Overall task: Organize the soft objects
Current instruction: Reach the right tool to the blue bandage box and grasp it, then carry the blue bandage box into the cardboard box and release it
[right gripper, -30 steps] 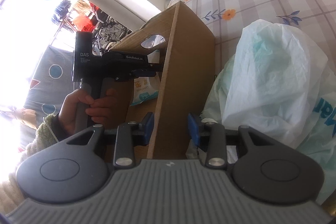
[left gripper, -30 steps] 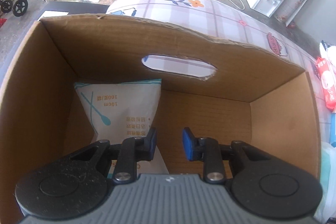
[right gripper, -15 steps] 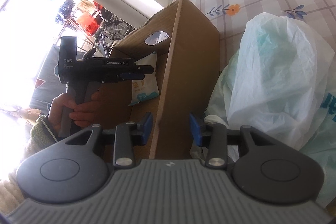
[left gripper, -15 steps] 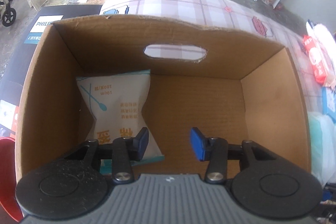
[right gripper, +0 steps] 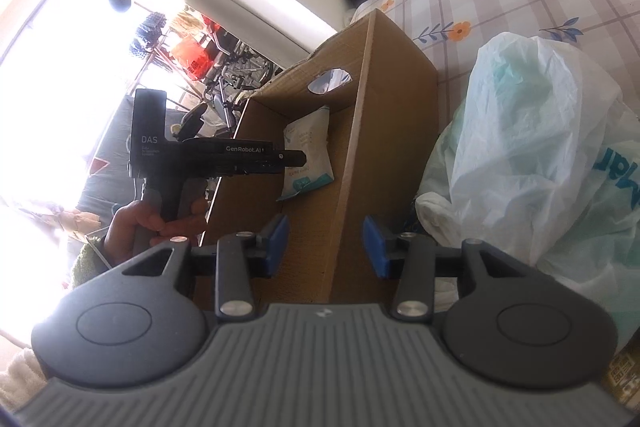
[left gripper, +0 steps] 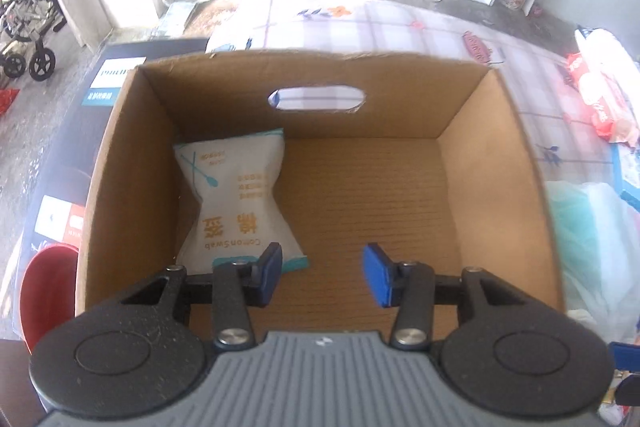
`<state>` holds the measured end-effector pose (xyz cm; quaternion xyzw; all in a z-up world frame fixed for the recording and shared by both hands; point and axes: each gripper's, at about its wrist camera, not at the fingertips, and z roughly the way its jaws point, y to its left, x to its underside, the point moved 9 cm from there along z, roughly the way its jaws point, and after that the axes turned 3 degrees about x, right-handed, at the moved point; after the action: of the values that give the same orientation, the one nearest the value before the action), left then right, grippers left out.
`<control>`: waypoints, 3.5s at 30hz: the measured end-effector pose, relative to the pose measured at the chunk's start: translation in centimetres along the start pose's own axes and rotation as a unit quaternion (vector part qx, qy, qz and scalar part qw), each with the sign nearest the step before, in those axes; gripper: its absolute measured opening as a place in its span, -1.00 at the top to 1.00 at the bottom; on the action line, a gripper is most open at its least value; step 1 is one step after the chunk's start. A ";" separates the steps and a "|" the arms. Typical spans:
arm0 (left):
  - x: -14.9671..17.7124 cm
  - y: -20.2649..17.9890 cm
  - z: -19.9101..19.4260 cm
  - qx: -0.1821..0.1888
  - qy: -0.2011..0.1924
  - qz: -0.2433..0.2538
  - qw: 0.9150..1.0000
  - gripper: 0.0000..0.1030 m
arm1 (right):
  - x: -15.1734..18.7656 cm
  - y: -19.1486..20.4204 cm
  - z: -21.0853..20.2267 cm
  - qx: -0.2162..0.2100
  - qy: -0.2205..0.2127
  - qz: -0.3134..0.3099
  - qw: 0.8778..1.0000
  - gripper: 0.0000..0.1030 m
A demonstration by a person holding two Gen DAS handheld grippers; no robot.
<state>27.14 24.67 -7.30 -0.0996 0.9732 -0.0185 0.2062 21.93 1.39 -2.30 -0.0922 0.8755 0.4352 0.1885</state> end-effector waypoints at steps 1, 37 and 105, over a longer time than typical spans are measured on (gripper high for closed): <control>-0.4 -1.1 -1.0 0.006 -0.012 0.007 1.000 0.04 | 0.0 0.0 -0.9 -0.004 -0.008 0.001 1.000 0.18; -4.4 -46.2 14.0 0.184 0.046 0.241 0.952 -0.68 | -18.5 -34.9 -13.4 0.267 -0.063 0.203 0.940 -0.10; -1.6 -2.0 -1.0 0.076 -0.036 -0.036 0.996 -0.41 | -8.6 8.6 11.2 0.084 0.089 0.005 0.992 0.00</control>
<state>28.50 23.00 -5.61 -0.1190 0.9567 -0.0959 0.2477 29.79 15.45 1.33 -0.1106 0.9227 0.3510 0.1146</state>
